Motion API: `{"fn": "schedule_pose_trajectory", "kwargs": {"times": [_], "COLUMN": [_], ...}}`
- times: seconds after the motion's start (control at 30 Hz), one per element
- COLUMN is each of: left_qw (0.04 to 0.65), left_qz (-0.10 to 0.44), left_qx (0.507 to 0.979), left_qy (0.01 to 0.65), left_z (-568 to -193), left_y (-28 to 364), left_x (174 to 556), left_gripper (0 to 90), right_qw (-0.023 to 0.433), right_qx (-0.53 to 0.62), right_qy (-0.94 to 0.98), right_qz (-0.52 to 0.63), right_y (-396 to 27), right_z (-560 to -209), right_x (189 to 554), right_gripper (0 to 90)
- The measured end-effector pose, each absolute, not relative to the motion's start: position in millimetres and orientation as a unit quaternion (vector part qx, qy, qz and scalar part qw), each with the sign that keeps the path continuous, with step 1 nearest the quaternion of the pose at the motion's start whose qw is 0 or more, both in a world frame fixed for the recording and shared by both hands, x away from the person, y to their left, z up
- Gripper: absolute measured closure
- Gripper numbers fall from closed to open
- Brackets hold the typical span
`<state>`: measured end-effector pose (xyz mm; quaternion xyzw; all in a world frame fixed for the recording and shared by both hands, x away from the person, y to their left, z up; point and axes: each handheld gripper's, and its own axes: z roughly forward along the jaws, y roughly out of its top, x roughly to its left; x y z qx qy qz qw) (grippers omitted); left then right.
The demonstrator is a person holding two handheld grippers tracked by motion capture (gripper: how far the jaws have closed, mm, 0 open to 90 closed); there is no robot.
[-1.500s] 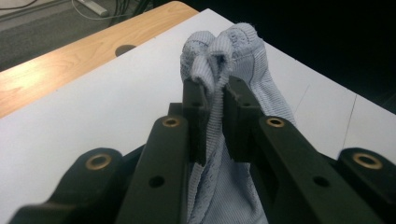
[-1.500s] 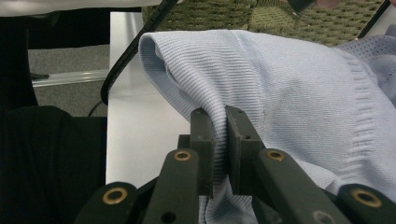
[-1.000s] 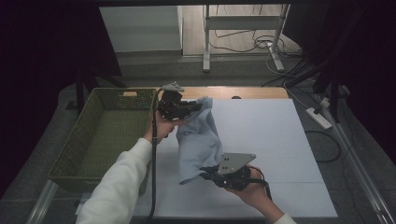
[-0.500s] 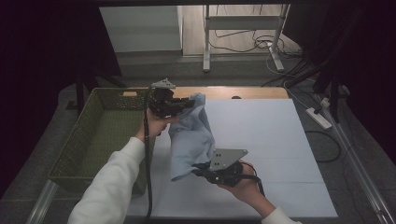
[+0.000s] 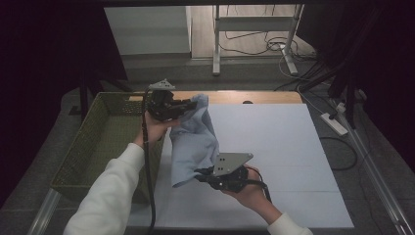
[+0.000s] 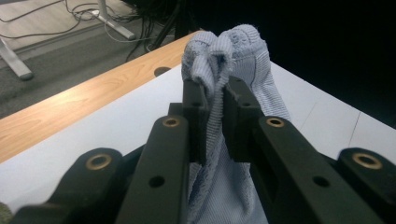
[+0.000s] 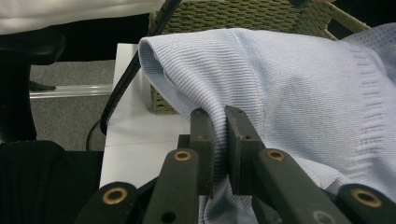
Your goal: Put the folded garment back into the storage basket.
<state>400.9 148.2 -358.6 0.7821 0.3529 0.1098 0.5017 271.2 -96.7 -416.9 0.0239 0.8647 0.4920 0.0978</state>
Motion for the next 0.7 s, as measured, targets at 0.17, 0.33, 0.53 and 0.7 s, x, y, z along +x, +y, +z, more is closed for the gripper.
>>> {"fn": "schedule_pose_trajectory", "kwargs": {"times": [0.17,0.33,0.53,0.7], "left_qw": [0.502,0.501,0.503,0.504], "left_qz": [0.116,0.124,0.13,0.132], "left_qx": [0.779,0.777,0.773,0.77], "left_qy": [0.357,0.36,0.363,0.369], "left_z": [-354.3,-349.7,-345.5,-343.8], "left_y": [157.0,164.8,173.6,181.7], "left_x": [398.9,396.1,393.4,391.8], "left_gripper": [79.9,79.9,79.9,79.9], "right_qw": [0.098,0.096,0.096,0.097], "right_qx": [0.019,0.015,0.007,0.002], "right_qy": [0.863,0.862,0.862,0.863], "right_qz": [0.495,0.497,0.498,0.496], "right_y": [-90.6,-83.4,-75.3,-68.2], "right_z": [-414.4,-411.8,-408.1,-406.2], "right_x": [271.9,273.1,274.9,276.4], "right_gripper": [82.1,82.0,82.1,82.1]}}
